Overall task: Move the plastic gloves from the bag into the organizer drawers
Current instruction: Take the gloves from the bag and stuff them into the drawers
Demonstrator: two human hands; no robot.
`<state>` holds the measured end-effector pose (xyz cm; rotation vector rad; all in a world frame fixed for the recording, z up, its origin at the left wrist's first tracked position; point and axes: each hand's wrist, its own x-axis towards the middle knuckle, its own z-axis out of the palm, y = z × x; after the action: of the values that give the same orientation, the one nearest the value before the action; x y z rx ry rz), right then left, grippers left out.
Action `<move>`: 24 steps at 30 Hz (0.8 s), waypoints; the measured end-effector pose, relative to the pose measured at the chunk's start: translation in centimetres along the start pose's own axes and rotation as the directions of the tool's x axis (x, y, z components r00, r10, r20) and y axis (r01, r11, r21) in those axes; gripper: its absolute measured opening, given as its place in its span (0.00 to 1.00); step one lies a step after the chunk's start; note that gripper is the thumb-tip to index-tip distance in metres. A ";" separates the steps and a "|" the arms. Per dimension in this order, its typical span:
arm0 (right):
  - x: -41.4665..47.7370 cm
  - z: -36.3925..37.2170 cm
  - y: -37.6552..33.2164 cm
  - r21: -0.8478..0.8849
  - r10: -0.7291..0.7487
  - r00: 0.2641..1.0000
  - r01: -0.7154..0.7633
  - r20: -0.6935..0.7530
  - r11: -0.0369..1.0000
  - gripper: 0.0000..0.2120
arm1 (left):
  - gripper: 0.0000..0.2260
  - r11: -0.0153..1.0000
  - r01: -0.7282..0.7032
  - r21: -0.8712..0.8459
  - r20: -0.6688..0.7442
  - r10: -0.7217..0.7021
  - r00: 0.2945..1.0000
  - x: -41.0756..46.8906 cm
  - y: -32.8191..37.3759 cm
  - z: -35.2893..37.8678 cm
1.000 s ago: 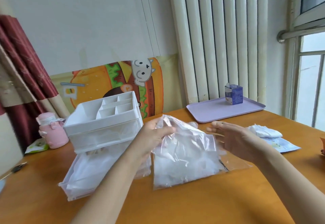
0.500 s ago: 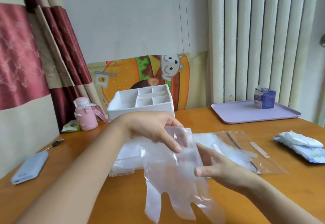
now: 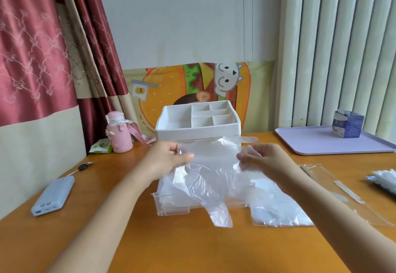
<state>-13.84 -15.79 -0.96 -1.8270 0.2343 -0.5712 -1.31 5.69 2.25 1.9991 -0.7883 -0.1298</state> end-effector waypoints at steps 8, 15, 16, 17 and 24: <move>4.3 1.8 0.1 -0.590 -0.077 0.982 -0.041 -0.173 0.806 0.18 | 0.20 0.921 0.126 0.369 -0.220 -0.046 0.975 1.3 -3.7 0.2; 3.2 -0.3 -0.5 -0.733 -0.088 0.966 -0.125 -0.245 0.669 0.10 | 0.20 0.818 0.182 0.546 -0.207 -0.079 0.975 0.9 -3.1 1.2; 2.8 -0.2 -1.3 -0.711 -0.111 0.977 -0.052 -0.180 0.701 0.08 | 0.16 0.804 0.176 0.568 -0.198 -0.075 0.977 1.1 -3.0 1.3; 2.3 0.1 -2.1 -0.670 -0.116 0.991 0.044 -0.062 0.741 0.06 | 0.11 0.799 0.168 0.577 -0.191 -0.067 0.979 1.2 -2.9 1.4; 1.8 5.9 -3.8 -0.696 0.222 0.867 0.182 0.447 0.695 0.16 | 0.10 0.754 0.182 0.631 -0.228 -0.044 0.973 1.8 -2.9 2.2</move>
<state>-9.81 -10.34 1.68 -2.6771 0.1239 0.0862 0.62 3.99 -0.91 2.6714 -0.6234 0.3226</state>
